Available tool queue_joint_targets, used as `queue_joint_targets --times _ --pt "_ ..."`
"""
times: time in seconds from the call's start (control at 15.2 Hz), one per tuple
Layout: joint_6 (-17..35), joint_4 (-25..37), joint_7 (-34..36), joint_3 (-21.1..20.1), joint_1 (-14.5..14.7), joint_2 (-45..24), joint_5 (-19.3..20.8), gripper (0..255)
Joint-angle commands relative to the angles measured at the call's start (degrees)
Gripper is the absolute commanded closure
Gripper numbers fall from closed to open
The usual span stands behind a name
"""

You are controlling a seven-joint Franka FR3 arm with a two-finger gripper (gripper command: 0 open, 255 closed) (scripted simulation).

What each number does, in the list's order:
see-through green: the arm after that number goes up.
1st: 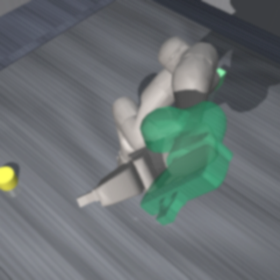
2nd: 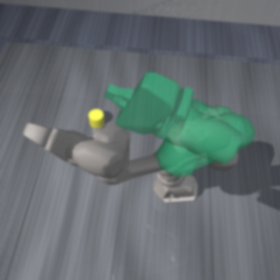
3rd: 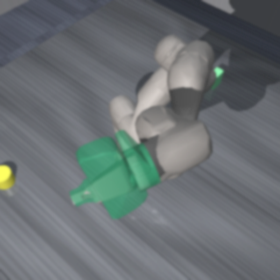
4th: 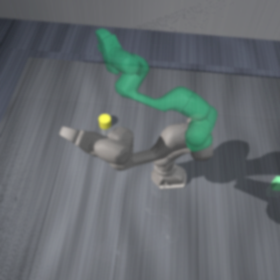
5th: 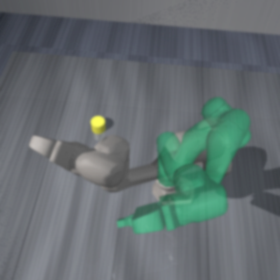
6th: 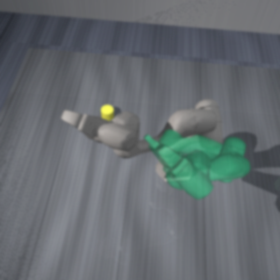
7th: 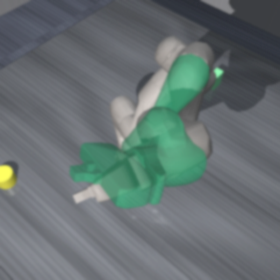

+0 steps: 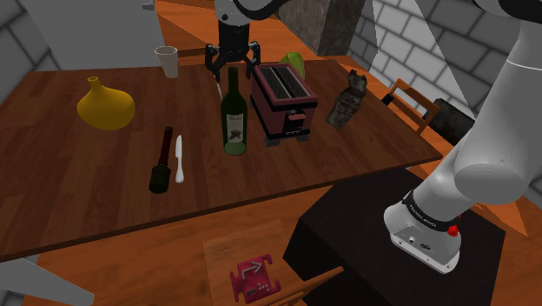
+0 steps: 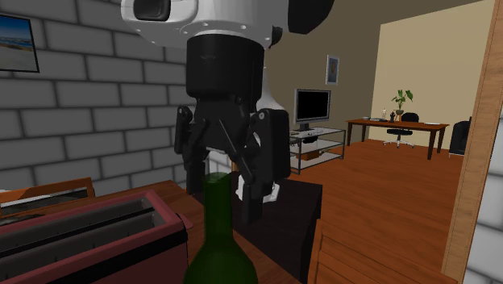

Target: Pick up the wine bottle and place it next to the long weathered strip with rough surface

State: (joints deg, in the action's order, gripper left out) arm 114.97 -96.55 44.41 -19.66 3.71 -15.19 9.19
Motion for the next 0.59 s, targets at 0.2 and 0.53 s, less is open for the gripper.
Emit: queue_joint_targets --times 0.2,0.53 --pt "0.2 -0.2 0.0 0.0 0.0 0.0 0.0 0" --pt "0.2 -0.2 0.0 0.0 0.0 0.0 0.0 255"
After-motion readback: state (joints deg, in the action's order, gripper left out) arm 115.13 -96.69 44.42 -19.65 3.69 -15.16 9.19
